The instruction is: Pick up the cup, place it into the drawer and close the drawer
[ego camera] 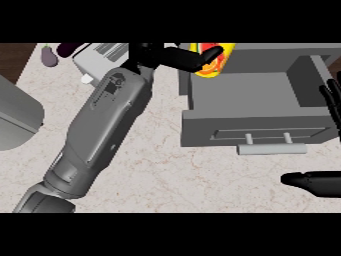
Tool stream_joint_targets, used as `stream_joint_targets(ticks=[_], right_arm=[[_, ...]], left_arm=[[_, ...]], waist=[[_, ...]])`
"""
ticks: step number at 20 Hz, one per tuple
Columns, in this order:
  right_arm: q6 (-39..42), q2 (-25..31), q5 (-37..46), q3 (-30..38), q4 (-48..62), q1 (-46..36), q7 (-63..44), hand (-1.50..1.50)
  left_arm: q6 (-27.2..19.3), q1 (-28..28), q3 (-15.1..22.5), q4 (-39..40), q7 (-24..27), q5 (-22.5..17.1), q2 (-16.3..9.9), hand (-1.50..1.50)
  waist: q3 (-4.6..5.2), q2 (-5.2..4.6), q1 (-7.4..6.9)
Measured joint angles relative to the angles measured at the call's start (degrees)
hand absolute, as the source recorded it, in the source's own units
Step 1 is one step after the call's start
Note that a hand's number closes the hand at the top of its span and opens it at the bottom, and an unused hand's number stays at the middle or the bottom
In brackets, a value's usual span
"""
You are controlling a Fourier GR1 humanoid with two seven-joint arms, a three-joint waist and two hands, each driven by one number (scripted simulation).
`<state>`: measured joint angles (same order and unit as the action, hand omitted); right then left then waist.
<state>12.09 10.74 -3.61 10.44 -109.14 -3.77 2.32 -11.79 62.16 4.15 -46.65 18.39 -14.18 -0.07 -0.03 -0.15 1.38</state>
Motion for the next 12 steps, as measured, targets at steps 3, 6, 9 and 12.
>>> stream_joint_targets(ticks=[3,6,9,12], right_arm=[[0.01,0.02,0.18,-0.23,0.42,-0.81,-0.31,-1.5],[0.53,0.09,0.15,0.11,1.45,-0.65,1.32,-1.5],[0.68,0.48,-0.3,0.18,1.81,-2.19,0.26,-1.5],[0.63,0.37,-0.23,-0.01,2.12,-2.71,0.02,-1.5]], left_arm=[[-1.9,3.67,1.55,4.85,0.03,-2.97,0.03,1.5],[-3.21,6.28,3.58,9.66,0.72,-5.93,0.05,1.5],[-4.82,8.68,6.58,13.07,0.72,-8.52,0.06,1.5],[-5.51,8.88,10.17,15.82,2.53,-11.57,0.07,1.5]], waist=[[0.0,-0.12,0.35],[-0.01,-0.26,0.84],[-0.01,-0.32,1.16],[-0.02,-0.44,1.66]])
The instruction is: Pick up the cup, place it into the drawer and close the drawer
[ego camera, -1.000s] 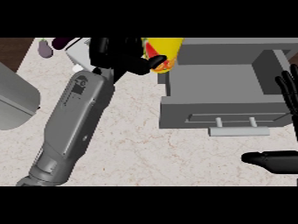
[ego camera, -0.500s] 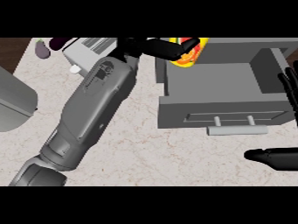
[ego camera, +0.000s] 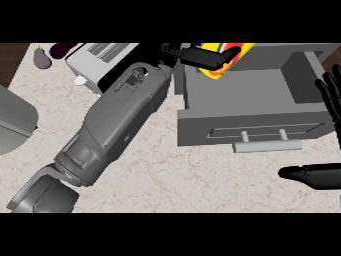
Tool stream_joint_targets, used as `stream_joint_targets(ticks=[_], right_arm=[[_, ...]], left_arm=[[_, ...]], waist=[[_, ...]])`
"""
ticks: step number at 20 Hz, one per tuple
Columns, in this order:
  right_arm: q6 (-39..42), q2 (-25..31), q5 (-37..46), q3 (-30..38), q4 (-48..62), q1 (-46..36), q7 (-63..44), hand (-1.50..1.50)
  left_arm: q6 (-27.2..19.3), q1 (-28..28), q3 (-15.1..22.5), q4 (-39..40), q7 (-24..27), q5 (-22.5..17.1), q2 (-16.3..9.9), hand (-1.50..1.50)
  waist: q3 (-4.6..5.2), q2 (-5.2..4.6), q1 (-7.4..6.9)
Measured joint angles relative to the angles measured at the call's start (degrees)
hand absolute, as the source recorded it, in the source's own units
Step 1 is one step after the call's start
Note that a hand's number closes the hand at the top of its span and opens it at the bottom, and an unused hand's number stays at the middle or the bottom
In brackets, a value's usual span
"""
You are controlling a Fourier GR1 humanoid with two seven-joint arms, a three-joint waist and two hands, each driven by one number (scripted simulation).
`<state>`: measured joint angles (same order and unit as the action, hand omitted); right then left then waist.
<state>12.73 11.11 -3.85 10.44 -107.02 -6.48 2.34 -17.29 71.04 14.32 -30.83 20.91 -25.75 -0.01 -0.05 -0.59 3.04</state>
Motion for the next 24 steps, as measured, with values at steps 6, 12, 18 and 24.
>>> stream_joint_targets(ticks=[6,12,18,24], right_arm=[[0.12,-0.43,0.72,-0.73,-0.6,0.97,0.56,-1.5],[1.06,0.44,-0.32,0.01,-0.29,0.28,0.23,-1.5],[1.57,0.95,-1.34,0.6,-0.01,-1.03,-0.03,-1.5],[2.45,-0.09,-3.44,-0.1,-0.62,-0.99,-0.27,-1.5]], left_arm=[[-3.32,0.83,7.26,3.09,-0.85,-4.15,0.01,1.5],[-5.17,1.46,14.79,5.21,-3.36,-5.89,-0.01,-1.5],[-7.28,1.47,21.26,6.85,-5.53,-6.38,-0.01,-1.5],[-11.13,0.82,23.78,4.78,-3.19,-8.74,0.0,-1.5]], waist=[[-0.01,-0.03,0.47],[-0.03,-0.27,1.42],[-0.03,-0.46,1.89],[-0.02,-0.54,2.31]])
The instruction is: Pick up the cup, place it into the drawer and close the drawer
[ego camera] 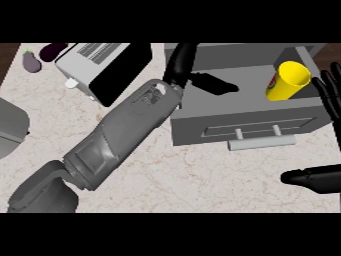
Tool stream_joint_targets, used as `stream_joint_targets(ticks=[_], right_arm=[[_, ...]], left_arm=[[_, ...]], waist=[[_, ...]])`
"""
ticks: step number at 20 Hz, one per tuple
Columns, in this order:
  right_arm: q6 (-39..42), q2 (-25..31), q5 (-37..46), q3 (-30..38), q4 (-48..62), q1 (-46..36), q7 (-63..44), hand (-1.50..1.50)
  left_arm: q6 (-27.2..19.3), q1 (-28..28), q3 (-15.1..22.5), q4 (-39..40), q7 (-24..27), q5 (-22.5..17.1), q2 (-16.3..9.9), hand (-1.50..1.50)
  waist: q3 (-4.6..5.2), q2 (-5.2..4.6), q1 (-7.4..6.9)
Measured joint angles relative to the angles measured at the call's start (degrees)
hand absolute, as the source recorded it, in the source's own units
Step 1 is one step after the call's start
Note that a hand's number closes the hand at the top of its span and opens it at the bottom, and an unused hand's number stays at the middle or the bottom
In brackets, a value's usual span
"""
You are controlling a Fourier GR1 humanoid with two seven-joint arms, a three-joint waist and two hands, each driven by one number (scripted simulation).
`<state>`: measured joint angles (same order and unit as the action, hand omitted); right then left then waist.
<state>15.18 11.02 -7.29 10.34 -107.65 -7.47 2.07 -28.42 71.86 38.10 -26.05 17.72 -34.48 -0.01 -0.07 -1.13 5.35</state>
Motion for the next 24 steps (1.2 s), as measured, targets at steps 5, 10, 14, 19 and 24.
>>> stream_joint_targets(ticks=[5,10,14,19,24], right_arm=[[3.58,-0.1,-5.57,-0.47,-1.7,1.31,-1.24,1.5],[6.98,3.04,-5.56,-0.5,-4.6,2.94,-1.97,1.5],[9.39,5.67,-2.25,-1.71,-7.07,4.83,-2.42,1.5],[9.17,6.43,5.74,-4.7,-9.56,7.1,-2.57,1.5],[7.22,6.36,13.07,-6.66,-9.1,6.72,-3.49,1.5]], left_arm=[[-0.59,0.79,-1.22,-2.09,3.75,-2.37,0.0,-1.5],[-1.17,1.56,-3.14,-4.16,4.59,-4.01,0.0,-1.5],[-1.46,1.04,-5.27,-6.55,3.5,-4.2,-0.64,-1.5],[0.48,-0.47,-8.13,-10.57,1.02,-4.68,-5.08,-1.5],[1.03,-6.1,-9.38,-18.57,-1.64,-4.27,-9.8,-1.5]], waist=[[0.02,0.29,-0.91],[0.04,0.74,-2.62],[0.06,1.11,-4.1],[0.08,1.31,-5.13],[0.08,1.46,-6.03]])
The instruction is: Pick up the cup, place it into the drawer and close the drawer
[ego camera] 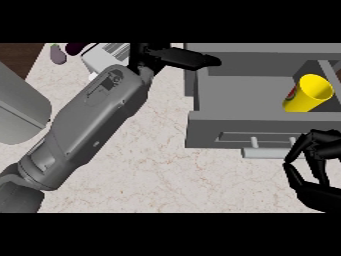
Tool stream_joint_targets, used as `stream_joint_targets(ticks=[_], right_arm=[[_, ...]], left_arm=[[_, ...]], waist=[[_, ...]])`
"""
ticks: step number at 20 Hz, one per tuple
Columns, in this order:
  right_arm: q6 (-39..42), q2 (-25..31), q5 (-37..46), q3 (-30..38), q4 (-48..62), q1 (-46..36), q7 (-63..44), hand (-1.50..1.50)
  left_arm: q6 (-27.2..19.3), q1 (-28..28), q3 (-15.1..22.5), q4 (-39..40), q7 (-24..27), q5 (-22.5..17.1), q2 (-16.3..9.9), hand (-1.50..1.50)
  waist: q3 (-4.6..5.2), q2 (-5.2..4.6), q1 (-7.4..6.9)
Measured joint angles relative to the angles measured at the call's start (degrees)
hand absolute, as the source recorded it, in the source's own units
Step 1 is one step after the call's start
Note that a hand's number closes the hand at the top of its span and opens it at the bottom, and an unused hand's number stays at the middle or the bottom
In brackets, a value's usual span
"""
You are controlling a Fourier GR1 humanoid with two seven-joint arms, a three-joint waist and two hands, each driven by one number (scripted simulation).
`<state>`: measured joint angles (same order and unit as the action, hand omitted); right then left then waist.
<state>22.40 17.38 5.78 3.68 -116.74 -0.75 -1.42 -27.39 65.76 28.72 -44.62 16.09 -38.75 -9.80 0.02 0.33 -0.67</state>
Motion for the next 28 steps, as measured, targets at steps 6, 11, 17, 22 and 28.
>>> stream_joint_targets(ticks=[6,11,17,22,28], right_arm=[[-4.44,-1.8,10.67,-4.46,5.28,-3.37,0.92,1.5],[-7.46,-0.66,21.51,-9.06,13.04,-6.27,4.87,1.5],[-13.09,-0.32,35.34,-15.19,25.47,-11.42,7.9,1.5],[-19.66,-1.73,42.97,-17.13,39.7,-16.95,11.81,1.5],[-25.81,-4.97,45.55,-14.03,60.84,-28.74,17.19,1.5]], left_arm=[[1.45,-8.5,-1.86,-10.62,-2.41,-0.13,-6.79,-1.5],[3.46,-14.66,-3.73,-17.15,-3.48,-0.65,-11.68,-1.5],[6.4,-22.53,-5.9,-23.4,-3.01,-1.6,-16.09,-1.5],[9.82,-29.72,-8.35,-28.03,-1.69,-2.16,-19.7,-1.5],[12.02,-34.65,-11.12,-32.07,-2.51,-2.03,-22.05,-1.5]], waist=[[-0.01,0.0,-0.96],[-0.01,-0.15,-1.38],[-0.02,-0.32,-1.91],[-0.03,-0.47,-1.71],[-0.05,-0.63,-1.56]])
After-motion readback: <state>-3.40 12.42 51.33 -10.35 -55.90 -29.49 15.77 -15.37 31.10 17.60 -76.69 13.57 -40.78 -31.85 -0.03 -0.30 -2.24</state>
